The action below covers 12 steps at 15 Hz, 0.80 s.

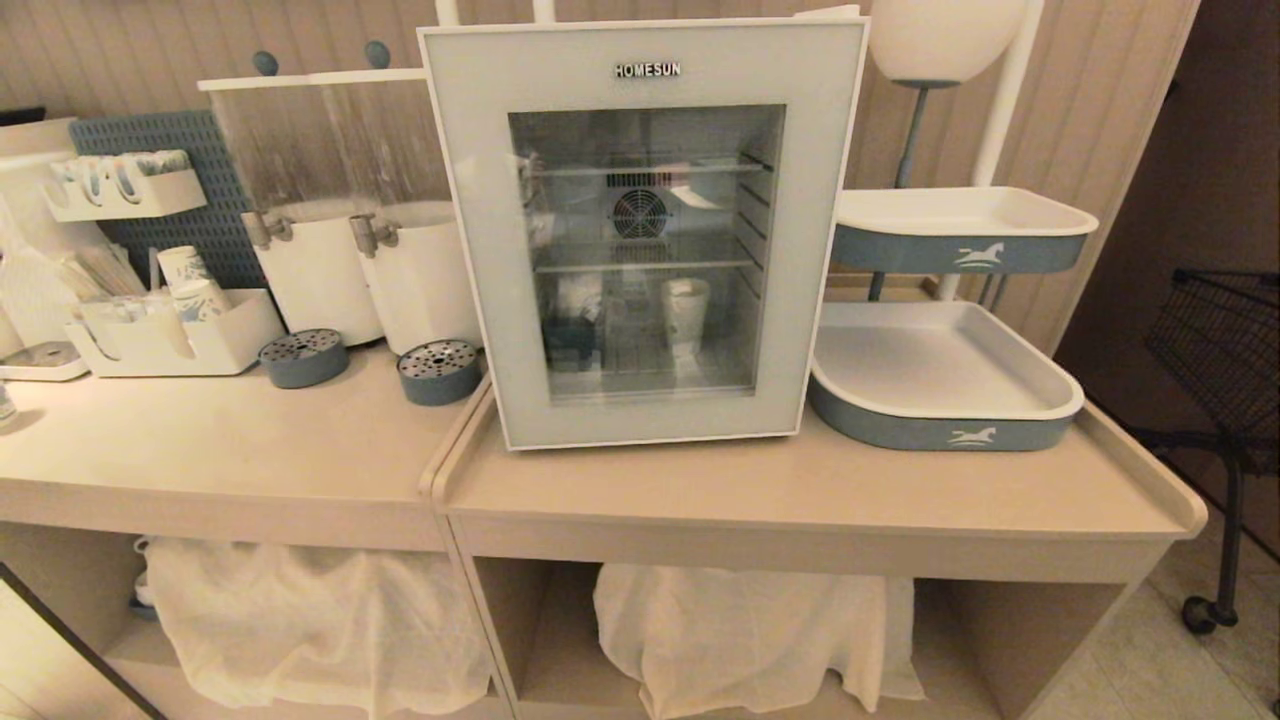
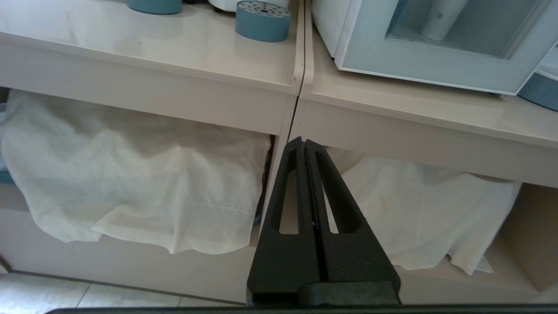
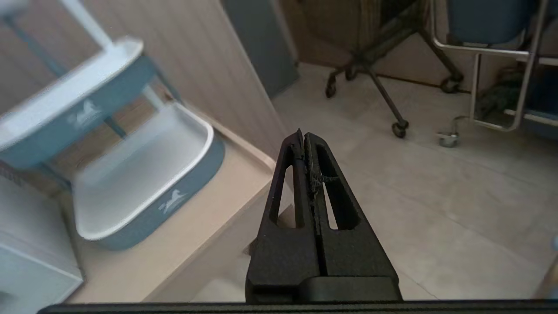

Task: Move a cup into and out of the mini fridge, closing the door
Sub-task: Open the freezer door

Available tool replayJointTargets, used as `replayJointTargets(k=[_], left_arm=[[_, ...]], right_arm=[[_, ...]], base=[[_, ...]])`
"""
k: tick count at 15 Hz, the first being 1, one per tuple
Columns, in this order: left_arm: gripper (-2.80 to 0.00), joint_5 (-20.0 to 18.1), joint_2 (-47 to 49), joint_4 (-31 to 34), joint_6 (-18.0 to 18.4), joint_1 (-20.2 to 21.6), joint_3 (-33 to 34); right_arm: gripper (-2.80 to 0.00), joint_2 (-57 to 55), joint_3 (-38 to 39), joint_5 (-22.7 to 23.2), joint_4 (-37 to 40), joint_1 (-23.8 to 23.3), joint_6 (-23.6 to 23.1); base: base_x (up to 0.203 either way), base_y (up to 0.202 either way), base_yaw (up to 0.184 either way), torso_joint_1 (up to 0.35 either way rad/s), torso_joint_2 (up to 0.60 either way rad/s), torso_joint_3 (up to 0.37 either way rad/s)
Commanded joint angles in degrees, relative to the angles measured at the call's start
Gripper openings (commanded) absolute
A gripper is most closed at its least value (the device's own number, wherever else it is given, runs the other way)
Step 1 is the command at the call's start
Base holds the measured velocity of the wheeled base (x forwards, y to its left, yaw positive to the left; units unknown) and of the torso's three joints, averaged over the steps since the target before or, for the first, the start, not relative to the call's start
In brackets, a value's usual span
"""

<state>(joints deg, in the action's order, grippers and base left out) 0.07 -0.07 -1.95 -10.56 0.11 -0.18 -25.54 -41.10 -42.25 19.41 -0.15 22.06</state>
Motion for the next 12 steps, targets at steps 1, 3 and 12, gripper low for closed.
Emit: replayJointTargets(k=[1, 3, 12], left_arm=[[-2.8, 0.0, 0.0, -0.1, -0.1, 0.0, 0.0], [-2.8, 0.0, 0.0, 0.0, -0.1, 0.0, 0.0], [-2.8, 0.0, 0.0, -0.1, -0.3, 0.0, 0.0]], right_arm=[[-2.8, 9.5, 2.5, 1.8, 0.1, -3.4, 1.5], [-2.8, 9.4, 5.4, 11.6, -7.8, -4.1, 3.1], [-2.8, 12.0, 11.5, 51.9, -3.2, 2.1, 0.7]], base=[[0.0, 0.0, 0.0, 0.0, 0.0, 0.0], [0.0, 0.0, 0.0, 0.0, 0.0, 0.0], [0.0, 0.0, 0.0, 0.0, 0.0, 0.0]])
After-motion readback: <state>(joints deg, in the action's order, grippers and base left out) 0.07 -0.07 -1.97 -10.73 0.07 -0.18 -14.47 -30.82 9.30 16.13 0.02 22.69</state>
